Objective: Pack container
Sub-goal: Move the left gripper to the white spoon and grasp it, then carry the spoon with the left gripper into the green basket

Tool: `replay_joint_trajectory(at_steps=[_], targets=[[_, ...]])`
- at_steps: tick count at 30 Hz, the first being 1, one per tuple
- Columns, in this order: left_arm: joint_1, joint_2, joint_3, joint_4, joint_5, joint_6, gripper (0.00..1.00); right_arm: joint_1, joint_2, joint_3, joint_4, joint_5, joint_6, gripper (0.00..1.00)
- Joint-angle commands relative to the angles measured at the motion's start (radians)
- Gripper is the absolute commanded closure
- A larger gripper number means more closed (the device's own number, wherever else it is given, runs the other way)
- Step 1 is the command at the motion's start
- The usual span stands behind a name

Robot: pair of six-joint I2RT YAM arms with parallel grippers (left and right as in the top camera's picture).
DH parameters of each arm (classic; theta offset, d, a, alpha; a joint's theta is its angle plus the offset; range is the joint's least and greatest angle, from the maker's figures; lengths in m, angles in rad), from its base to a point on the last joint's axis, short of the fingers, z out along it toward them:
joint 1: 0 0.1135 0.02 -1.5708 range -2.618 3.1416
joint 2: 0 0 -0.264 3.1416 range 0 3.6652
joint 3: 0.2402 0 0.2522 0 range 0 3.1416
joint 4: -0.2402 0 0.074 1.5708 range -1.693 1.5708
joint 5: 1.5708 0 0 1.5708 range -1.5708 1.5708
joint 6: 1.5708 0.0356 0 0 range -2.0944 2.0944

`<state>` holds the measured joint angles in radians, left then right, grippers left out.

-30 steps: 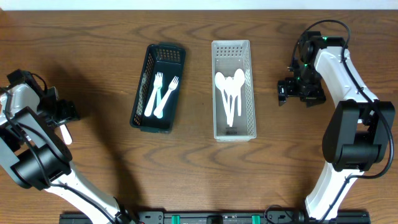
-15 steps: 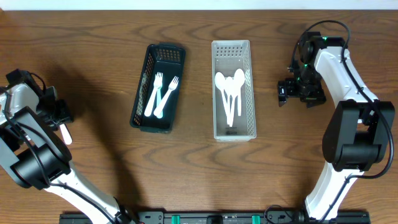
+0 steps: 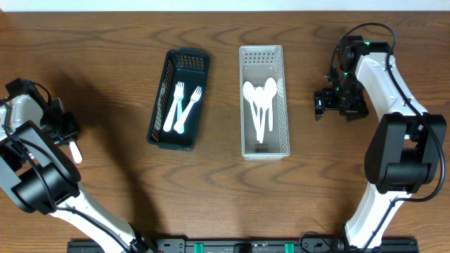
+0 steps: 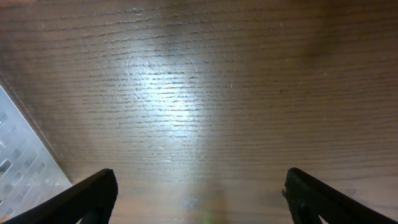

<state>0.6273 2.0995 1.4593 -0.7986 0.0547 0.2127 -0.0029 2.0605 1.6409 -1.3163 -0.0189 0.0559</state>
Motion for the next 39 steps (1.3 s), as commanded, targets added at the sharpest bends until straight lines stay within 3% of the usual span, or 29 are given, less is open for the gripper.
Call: replay_joint_trajectory(at_steps=[1,10,14,19,29,39], targets=[[-0.008,0.011,-0.005,-0.008,0.081,-0.016,0.94,-0.003,0.006,-0.001,0.000,0.003,-0.008,0.11],[-0.144,-0.292,0.020,-0.026,0.126,0.032,0.94,-0.003,0.006,-0.001,0.007,0.003,-0.008,0.11],[-0.292,-0.464,0.020,-0.011,0.125,0.092,0.94,-0.003,0.006,-0.001,0.014,0.003,-0.006,0.11],[-0.476,-0.558,0.020,0.023,0.125,0.116,0.94,-0.003,0.006,-0.001,0.018,0.003,-0.005,0.11],[-0.751,-0.440,0.020,0.070,0.126,0.116,0.94,-0.003,0.006,-0.001,0.017,0.003,-0.005,0.11],[-0.814,-0.224,0.020,0.078,0.125,0.115,0.94,-0.003,0.006,-0.001,0.014,-0.015,-0.005,0.11]])
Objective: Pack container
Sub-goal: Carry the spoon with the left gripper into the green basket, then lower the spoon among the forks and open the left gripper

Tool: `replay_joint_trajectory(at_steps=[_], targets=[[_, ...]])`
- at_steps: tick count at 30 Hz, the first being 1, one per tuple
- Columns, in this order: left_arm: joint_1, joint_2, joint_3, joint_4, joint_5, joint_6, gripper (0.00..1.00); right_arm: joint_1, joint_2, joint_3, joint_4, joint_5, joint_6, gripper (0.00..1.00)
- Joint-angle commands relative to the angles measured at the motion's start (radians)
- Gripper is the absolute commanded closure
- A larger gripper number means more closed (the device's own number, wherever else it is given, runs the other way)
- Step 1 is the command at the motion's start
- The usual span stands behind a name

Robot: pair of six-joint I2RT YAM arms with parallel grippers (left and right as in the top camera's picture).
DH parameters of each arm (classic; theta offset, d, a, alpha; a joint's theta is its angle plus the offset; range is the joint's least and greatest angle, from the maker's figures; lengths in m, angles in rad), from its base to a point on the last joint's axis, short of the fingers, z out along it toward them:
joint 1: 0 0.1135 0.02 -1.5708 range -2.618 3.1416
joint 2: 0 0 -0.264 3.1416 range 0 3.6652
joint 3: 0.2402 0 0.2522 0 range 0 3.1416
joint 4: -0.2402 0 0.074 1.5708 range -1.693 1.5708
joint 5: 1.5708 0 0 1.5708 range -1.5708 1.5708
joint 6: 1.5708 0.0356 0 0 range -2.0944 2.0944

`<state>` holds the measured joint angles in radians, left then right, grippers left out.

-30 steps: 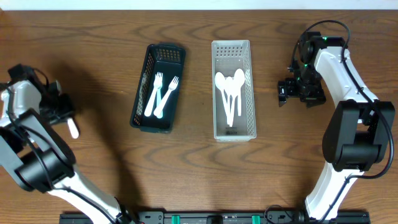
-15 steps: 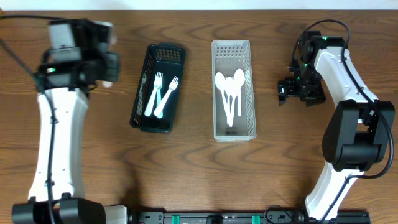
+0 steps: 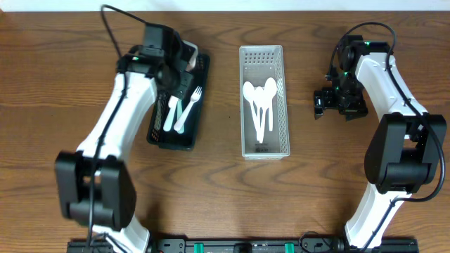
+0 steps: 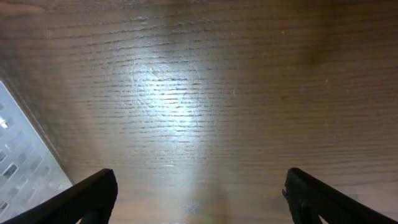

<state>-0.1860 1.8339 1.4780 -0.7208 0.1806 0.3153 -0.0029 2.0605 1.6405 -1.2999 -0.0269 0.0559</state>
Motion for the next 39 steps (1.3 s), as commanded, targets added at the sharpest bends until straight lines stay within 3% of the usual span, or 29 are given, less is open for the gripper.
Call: replay_joint_trajectory(at_steps=[1,10,19,21,22,39], targets=[[-0.001,0.064,0.002,0.000,0.000,0.006,0.94,-0.003,0.006,-0.001,-0.002,-0.007,-0.005,0.11],[-0.001,0.187,0.001,-0.024,0.000,-0.025,0.94,-0.003,0.006,-0.001,-0.002,-0.007,-0.005,0.11],[-0.001,0.197,0.001,-0.039,0.000,-0.056,0.92,-0.003,0.006,-0.001,-0.002,-0.007,-0.005,0.10],[-0.001,0.197,0.001,-0.047,0.000,-0.059,0.83,-0.003,0.006,-0.001,-0.002,-0.007,-0.005,0.10],[-0.001,0.197,0.001,-0.052,0.000,-0.059,0.73,-0.003,0.006,-0.001,-0.002,-0.007,-0.005,0.10],[-0.024,0.093,0.001,-0.100,0.004,-0.146,0.74,-0.003,0.006,-0.001,0.002,-0.007,-0.005,0.10]])
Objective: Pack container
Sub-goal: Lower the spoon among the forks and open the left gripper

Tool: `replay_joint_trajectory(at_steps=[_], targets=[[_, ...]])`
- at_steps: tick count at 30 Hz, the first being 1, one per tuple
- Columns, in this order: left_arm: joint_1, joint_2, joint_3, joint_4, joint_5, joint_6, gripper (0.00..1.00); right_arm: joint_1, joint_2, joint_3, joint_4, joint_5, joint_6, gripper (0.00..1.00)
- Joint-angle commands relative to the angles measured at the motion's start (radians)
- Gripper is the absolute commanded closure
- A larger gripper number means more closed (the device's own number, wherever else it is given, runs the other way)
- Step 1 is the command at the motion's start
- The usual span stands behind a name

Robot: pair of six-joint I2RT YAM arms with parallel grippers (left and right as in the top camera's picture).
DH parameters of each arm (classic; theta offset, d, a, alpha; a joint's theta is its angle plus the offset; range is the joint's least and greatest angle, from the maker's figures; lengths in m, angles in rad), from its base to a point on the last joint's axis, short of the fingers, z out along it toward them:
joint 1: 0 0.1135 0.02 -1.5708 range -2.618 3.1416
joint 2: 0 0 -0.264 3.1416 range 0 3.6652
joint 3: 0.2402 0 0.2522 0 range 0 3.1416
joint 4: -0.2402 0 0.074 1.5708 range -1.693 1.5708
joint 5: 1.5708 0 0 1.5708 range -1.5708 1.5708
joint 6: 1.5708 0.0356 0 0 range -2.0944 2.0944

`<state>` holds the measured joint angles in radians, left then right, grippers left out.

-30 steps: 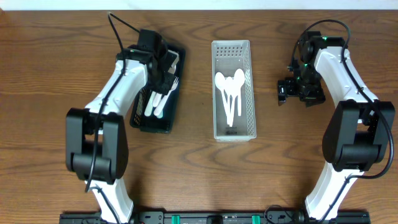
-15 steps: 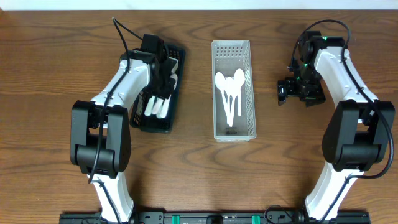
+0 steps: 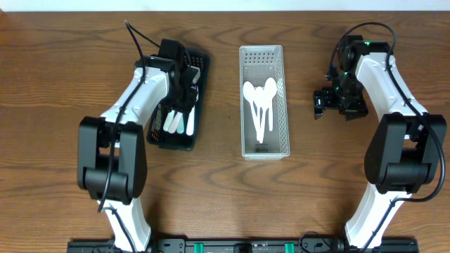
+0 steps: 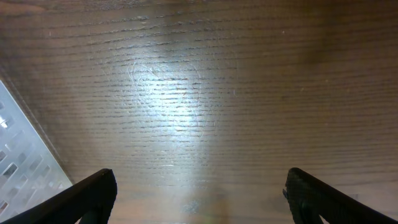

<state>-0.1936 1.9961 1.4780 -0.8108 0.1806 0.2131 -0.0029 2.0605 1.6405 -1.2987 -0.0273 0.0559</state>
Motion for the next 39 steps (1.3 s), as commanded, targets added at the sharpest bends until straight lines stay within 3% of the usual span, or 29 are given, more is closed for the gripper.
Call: replay_joint_trajectory(at_steps=[1,18,23,27,32,39], targets=[[-0.025,-0.084,0.001,-0.013,0.008,-0.065,0.74,-0.003,0.006,-0.001,0.001,-0.007,-0.005,0.10],[-0.127,-0.107,0.001,-0.057,0.035,-0.117,0.74,-0.003,0.006,-0.001,-0.003,-0.007,-0.010,0.10],[-0.126,-0.111,0.001,-0.048,-0.043,-0.117,0.75,-0.003,0.006,-0.001,-0.003,-0.006,-0.013,0.10],[-0.126,-0.117,0.002,-0.028,-0.127,-0.118,0.81,-0.003,0.006,-0.001,-0.003,-0.006,-0.013,0.10],[-0.116,-0.117,0.002,0.003,-0.130,-0.129,0.89,-0.003,0.006,-0.001,-0.003,-0.006,-0.013,0.10],[-0.109,-0.117,0.002,0.016,-0.130,-0.140,0.89,-0.003,0.006,-0.001,-0.003,-0.006,-0.013,0.10]])
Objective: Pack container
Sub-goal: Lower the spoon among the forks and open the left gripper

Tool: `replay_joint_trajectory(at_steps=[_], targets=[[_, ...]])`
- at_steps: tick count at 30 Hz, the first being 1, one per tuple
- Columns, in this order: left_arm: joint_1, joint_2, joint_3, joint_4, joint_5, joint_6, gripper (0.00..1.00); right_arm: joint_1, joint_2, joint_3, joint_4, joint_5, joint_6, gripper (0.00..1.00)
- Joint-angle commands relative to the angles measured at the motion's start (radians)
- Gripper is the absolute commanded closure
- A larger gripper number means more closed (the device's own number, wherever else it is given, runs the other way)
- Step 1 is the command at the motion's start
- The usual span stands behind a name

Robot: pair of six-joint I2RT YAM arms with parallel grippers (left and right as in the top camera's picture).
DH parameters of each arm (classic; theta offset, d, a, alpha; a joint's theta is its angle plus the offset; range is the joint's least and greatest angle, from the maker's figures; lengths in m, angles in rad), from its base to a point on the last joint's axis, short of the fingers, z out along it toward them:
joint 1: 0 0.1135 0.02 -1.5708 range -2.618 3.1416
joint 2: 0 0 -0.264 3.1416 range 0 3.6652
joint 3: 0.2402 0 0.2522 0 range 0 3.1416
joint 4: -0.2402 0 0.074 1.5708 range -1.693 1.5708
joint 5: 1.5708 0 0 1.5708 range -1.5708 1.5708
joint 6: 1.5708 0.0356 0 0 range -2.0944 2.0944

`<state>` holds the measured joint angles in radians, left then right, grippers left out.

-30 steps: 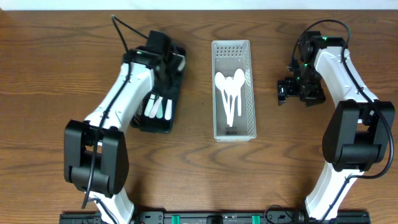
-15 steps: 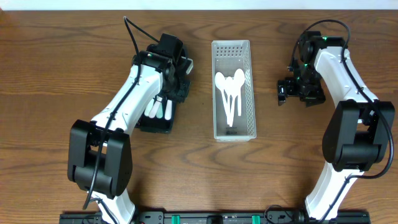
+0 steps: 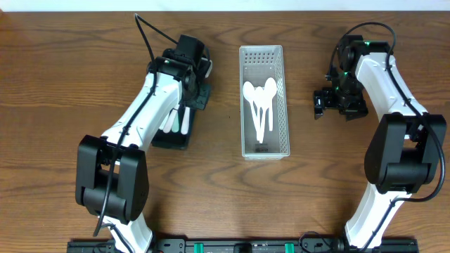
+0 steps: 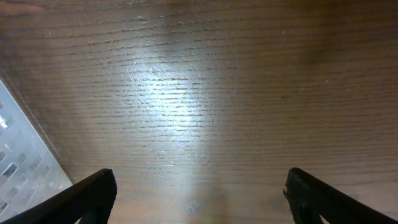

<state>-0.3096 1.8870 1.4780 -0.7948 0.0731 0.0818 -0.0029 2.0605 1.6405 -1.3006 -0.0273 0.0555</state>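
Observation:
A dark slotted basket left of centre holds white plastic forks; only their handles show. My left gripper hangs over the basket's far right part and hides most of it. Whether its fingers are open or grip anything is not visible. A clear slotted tray in the middle holds several white spoons. My right gripper hovers open over bare wood just right of the tray, with nothing between its fingers. The tray's corner shows at the lower left of the right wrist view.
The brown wooden table lies bare to the left of the basket and in front of both containers. The left arm's links stretch diagonally over the table from the front edge to the basket. A black rail runs along the front edge.
My left gripper has shifted up and to the right over the basket, from its middle to its far right edge. It now covers the fork heads. The right arm has not moved.
My left gripper was at the table's far left with a white utensil handle showing by it. Then it was over the basket's far end, then lower over the forks, and now at the basket's far right edge. The right gripper stayed open beside the tray.

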Motion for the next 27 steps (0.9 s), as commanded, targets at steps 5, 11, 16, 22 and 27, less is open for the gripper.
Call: replay_joint_trajectory(at_steps=[5,11,16,22,27], targets=[[0.021,-0.008,0.002,0.018,-0.022,-0.010,0.89,-0.003,0.006,-0.001,-0.001,-0.006,-0.013,0.10],[0.048,-0.010,0.002,0.042,-0.017,0.023,0.89,-0.003,0.006,-0.001,-0.001,-0.006,-0.013,0.09],[0.066,-0.009,0.002,0.055,-0.018,0.015,0.94,-0.003,0.006,-0.001,-0.001,-0.006,-0.013,0.10],[0.079,-0.005,-0.004,0.032,-0.014,-0.019,0.94,-0.003,0.006,-0.001,-0.001,-0.006,-0.012,0.10],[0.079,0.016,-0.023,0.010,0.028,-0.081,0.94,-0.003,0.006,-0.001,-0.001,-0.007,-0.012,0.10]])
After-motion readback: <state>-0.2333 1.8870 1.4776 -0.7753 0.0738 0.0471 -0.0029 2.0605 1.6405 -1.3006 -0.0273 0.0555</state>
